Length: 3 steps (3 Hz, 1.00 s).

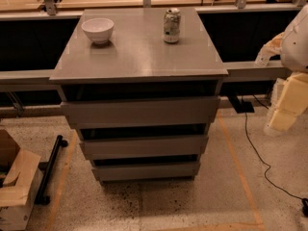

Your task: Open top drawer

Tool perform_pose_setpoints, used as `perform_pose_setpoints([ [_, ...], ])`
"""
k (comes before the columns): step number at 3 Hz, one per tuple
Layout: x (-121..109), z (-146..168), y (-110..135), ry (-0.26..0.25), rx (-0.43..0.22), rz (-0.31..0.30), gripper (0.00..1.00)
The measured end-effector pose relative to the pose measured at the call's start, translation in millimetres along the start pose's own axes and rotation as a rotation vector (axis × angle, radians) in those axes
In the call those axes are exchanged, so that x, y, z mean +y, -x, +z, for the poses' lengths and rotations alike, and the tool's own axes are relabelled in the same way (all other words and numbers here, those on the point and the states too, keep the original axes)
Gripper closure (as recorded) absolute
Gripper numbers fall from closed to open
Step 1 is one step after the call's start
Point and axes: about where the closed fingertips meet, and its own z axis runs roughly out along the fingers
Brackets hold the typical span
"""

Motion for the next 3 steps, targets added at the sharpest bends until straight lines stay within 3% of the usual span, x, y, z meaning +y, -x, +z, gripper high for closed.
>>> perform_pose_setpoints([
  [2, -14, 8, 3, -0.011, -0.031, -0.009, 0.0],
  [3, -20, 31, 17, -0.009, -0.045, -0.021, 0.0],
])
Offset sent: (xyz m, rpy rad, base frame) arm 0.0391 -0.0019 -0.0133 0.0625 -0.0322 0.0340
